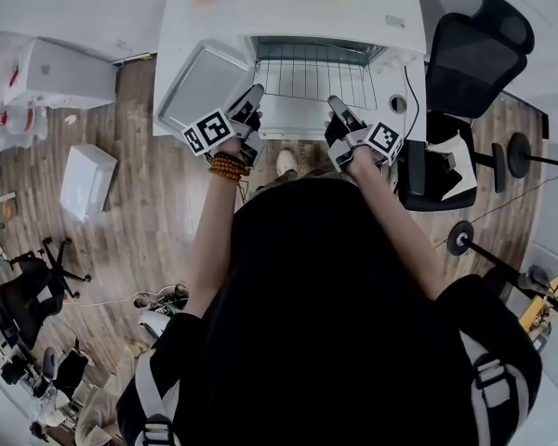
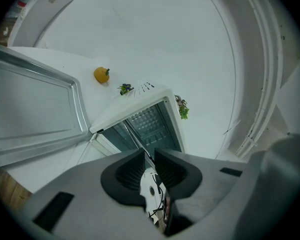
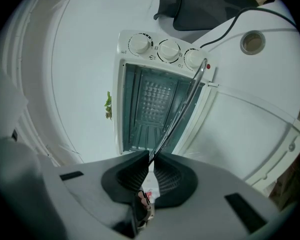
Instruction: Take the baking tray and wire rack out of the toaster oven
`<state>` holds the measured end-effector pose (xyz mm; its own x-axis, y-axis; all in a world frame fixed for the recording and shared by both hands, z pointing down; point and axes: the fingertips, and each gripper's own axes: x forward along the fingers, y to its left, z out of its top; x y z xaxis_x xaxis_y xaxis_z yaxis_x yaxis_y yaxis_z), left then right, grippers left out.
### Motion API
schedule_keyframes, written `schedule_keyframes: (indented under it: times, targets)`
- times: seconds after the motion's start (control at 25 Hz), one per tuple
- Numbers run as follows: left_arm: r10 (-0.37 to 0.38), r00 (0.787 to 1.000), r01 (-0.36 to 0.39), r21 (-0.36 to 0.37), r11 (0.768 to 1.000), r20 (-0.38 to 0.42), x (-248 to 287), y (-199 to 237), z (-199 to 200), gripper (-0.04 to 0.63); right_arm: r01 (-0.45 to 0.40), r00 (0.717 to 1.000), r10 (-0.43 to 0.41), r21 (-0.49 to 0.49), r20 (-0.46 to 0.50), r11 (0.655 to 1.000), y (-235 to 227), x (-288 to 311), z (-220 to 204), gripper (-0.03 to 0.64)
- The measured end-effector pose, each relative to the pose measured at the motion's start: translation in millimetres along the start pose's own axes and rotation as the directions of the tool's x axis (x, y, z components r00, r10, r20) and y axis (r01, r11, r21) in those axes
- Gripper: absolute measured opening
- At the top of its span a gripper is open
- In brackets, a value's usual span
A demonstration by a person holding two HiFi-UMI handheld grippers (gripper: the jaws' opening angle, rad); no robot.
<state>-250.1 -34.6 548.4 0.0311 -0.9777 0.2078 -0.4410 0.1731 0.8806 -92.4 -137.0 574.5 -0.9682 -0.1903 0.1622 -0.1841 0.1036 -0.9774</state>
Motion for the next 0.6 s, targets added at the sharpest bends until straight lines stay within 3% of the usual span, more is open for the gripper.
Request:
schedule_keyframes:
  times: [0.48, 0.6]
  targets:
    - [-0.037, 0.998, 0.038, 0.031, 0.999, -0.044, -20.5, -18.0, -13.9, 0.074, -0.031, 1.0, 0.031, -0.007, -0.004, 0.999, 13.4, -22.6, -10.7, 0.048]
    - [-0.039, 0.998, 0.038, -0.007, 0.999, -0.046, -30.7, -14.7, -21.4, 0.075, -0.063, 0.997, 0.06, -0.08, -0.042, 0.995, 28.9, -25.6, -16.3, 0.046]
